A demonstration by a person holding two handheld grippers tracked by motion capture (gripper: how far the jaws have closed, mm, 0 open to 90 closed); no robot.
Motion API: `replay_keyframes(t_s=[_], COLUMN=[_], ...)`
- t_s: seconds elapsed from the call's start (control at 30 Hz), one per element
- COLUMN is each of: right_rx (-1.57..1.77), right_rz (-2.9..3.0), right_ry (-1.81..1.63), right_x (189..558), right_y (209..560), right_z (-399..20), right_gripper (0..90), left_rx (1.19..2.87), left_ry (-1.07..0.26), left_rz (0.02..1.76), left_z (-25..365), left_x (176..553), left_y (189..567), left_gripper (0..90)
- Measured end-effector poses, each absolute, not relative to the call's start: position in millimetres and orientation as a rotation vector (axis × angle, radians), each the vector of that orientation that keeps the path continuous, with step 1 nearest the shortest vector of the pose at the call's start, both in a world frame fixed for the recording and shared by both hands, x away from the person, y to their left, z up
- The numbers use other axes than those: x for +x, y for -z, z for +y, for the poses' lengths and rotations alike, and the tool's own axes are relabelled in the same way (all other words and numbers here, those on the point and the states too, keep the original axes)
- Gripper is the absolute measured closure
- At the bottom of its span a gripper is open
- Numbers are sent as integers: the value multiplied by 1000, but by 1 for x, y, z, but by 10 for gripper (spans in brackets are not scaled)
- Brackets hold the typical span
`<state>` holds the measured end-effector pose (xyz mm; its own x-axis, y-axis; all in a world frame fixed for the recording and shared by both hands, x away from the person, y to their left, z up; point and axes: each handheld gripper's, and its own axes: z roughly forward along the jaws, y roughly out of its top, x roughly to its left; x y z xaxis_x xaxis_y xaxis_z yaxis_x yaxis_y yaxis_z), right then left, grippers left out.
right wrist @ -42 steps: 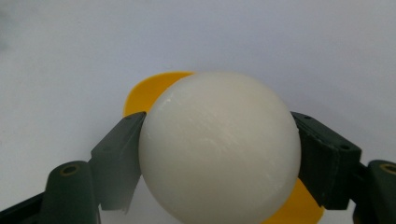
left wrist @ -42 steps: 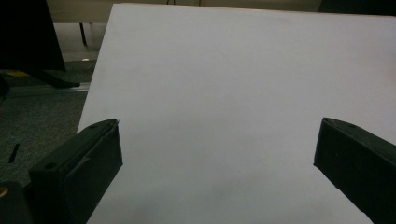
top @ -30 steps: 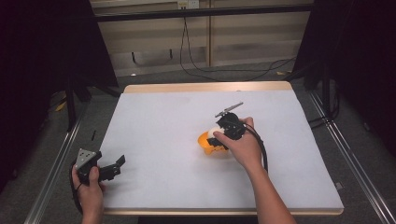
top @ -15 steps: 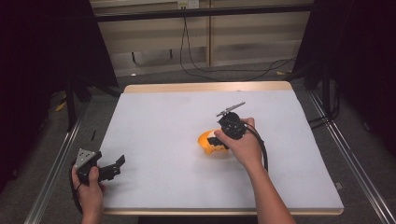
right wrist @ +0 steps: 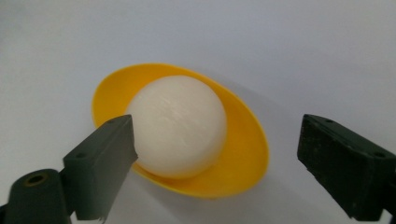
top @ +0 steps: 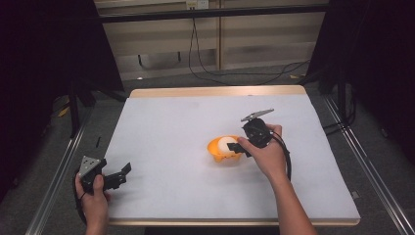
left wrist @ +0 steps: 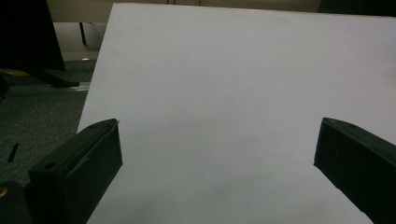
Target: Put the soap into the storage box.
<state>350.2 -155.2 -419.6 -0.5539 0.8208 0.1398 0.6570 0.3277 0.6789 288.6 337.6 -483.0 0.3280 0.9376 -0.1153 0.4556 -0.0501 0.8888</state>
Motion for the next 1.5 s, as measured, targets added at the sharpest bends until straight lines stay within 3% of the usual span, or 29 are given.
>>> replay_keyframes(t_s=[0.43, 1.5], right_rx=[1387, 1564], right_rz=[2273, 2142], right_ry=[-1062, -990], right_x=[331, 291], right_y=[426, 453], right_z=[-196, -283], right_gripper=[8, 4], left_rx=[1666, 1669], left_ry=[-651, -656], left_rz=[1268, 1265], left_z=[338, 337], left_x=[289, 288], left_y=[483, 483], left_gripper=[8, 9])
